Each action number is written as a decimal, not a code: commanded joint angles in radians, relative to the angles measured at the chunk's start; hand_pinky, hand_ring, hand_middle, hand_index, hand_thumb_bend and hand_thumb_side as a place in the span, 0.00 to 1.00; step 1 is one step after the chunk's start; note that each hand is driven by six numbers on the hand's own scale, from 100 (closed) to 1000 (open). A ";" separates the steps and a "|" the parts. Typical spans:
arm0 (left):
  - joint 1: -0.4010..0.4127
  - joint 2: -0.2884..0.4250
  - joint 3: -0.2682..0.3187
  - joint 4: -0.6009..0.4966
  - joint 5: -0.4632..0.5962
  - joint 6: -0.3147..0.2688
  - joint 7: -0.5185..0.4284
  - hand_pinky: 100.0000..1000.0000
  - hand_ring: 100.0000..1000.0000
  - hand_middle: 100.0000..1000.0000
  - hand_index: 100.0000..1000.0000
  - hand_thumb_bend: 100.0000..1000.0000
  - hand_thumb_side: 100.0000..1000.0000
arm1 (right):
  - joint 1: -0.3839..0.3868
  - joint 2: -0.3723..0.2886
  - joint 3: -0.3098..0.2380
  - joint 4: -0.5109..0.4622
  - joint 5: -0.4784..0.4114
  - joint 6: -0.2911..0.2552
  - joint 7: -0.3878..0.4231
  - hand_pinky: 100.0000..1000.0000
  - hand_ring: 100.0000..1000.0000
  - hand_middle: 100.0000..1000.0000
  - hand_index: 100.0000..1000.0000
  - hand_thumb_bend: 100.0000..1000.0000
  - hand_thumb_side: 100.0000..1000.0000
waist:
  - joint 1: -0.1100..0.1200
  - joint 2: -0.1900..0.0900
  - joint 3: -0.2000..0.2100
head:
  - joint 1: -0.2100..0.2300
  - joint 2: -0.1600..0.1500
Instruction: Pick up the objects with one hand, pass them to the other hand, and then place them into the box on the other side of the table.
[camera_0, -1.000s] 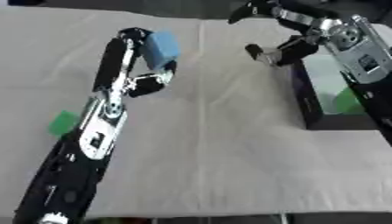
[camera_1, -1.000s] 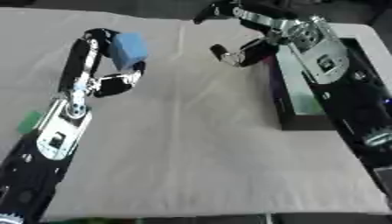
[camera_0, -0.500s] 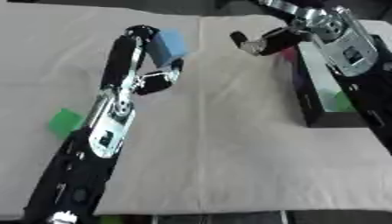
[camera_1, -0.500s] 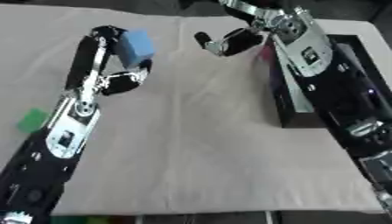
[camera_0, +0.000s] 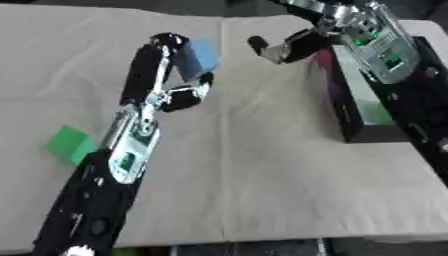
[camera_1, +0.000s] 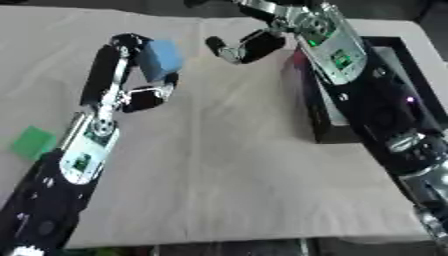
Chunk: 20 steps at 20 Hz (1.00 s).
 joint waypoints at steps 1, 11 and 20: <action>-0.027 -0.016 0.004 -0.016 -0.011 0.000 0.002 0.50 0.42 0.37 0.42 0.00 0.01 | -0.025 -0.016 -0.001 -0.037 -0.025 -0.004 0.034 1.00 0.95 0.87 0.93 0.00 0.00 | 0.001 -0.016 0.001 | -0.006 -0.017; -0.025 -0.052 -0.003 -0.055 0.030 -0.011 0.044 0.48 0.39 0.32 0.40 0.00 0.10 | -0.042 -0.026 0.001 -0.026 0.008 -0.059 0.054 1.00 0.96 0.88 0.91 0.00 0.00 | -0.008 -0.006 0.003 | -0.020 -0.024; -0.017 -0.079 -0.008 -0.074 0.045 0.017 0.067 0.47 0.39 0.30 0.41 0.00 0.12 | -0.045 -0.013 -0.006 -0.014 0.056 -0.057 0.017 1.00 0.96 0.84 0.90 0.00 0.00 | -0.012 0.002 0.007 | -0.022 -0.023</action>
